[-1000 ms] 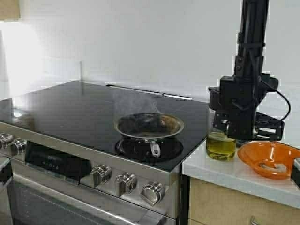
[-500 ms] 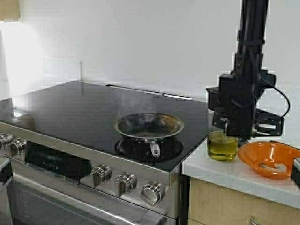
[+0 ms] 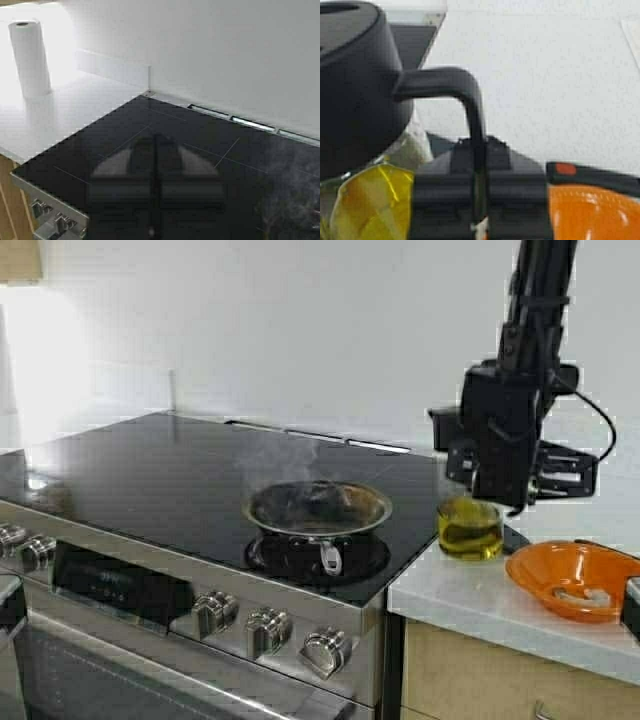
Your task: Add oil to the pan and cook the shrimp and serve it
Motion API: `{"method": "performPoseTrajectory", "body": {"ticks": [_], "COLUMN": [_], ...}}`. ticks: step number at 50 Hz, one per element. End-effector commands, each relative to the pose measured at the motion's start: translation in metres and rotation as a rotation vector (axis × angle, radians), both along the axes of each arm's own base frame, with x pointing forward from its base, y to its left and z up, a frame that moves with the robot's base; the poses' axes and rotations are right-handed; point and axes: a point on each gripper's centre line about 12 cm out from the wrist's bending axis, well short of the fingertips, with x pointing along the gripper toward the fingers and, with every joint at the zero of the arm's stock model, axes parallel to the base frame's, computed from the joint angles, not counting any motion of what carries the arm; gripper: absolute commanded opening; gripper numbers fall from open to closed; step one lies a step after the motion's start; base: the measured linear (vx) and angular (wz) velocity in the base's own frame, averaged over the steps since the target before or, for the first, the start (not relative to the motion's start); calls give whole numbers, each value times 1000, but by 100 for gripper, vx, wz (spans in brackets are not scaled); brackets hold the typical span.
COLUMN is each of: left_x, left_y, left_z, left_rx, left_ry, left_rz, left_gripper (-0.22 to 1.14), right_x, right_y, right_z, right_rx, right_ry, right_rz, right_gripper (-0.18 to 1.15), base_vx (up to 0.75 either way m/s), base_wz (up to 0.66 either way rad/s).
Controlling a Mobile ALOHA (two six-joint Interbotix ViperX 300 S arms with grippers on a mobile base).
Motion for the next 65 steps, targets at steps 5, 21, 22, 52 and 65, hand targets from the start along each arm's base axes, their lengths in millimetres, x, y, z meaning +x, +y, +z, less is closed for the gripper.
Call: {"method": "performPoseTrajectory", "body": {"ticks": [5, 21, 22, 52, 65], "left_x": [2, 2, 2, 2, 2], "left_y": [0, 0, 0, 0, 0], "left_z": [3, 2, 2, 2, 3], "left_rx": [0, -2, -2, -5, -18], "left_ry": [-5, -3, -2, -3, -4], "left_rz": [2, 1, 1, 1, 1], "left_gripper": [3, 3, 3, 3, 3], "right_x": [16, 51, 53, 116, 133], "right_y": [12, 40, 41, 87, 100], "right_z": [45, 82, 83, 119, 103], "right_rx": [-39, -195, -206, -618, -872], "right_ry": [-70, 37, 43, 208, 319], "right_rz": [22, 102, 108, 210, 243], "right_gripper": [5, 5, 5, 5, 5], "base_vx": [0, 0, 0, 0, 0], "base_wz": [0, 0, 0, 0, 0]}}
